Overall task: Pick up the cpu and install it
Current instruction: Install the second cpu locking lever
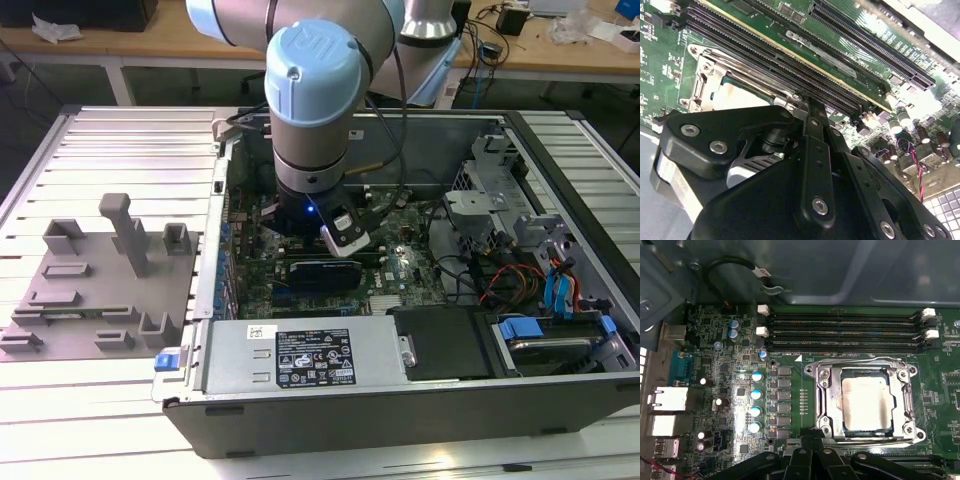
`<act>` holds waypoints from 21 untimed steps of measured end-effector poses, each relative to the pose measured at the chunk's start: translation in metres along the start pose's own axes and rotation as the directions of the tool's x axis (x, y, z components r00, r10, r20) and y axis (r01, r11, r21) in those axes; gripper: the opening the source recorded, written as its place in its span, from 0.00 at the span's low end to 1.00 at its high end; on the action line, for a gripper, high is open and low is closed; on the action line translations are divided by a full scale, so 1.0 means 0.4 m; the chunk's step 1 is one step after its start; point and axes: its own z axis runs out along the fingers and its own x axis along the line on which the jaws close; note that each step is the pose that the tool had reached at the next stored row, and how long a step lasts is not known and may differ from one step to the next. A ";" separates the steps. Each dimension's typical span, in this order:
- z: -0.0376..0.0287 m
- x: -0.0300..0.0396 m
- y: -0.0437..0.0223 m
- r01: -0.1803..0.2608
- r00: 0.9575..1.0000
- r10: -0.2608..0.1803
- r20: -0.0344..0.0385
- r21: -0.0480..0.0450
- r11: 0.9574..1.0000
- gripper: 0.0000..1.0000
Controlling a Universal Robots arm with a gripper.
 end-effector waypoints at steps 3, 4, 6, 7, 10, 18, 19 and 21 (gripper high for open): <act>0.001 0.000 0.000 0.000 1.000 0.000 0.000 0.000 1.000 0.11; -0.001 0.000 0.001 0.000 1.000 0.000 0.000 -0.001 1.000 0.11; -0.025 -0.001 0.006 0.000 1.000 0.000 0.000 0.001 1.000 0.11; -0.034 -0.001 0.008 0.000 1.000 0.000 0.000 0.002 1.000 0.11; -0.064 -0.002 0.015 0.000 1.000 0.000 0.000 0.017 1.000 0.11; -0.077 -0.075 0.019 -0.003 1.000 0.003 0.000 0.077 0.997 0.11; -0.076 -0.090 0.021 -0.003 1.000 0.003 0.000 0.077 0.997 0.11; -0.070 -0.102 0.043 -0.003 1.000 0.003 0.000 0.077 0.997 0.11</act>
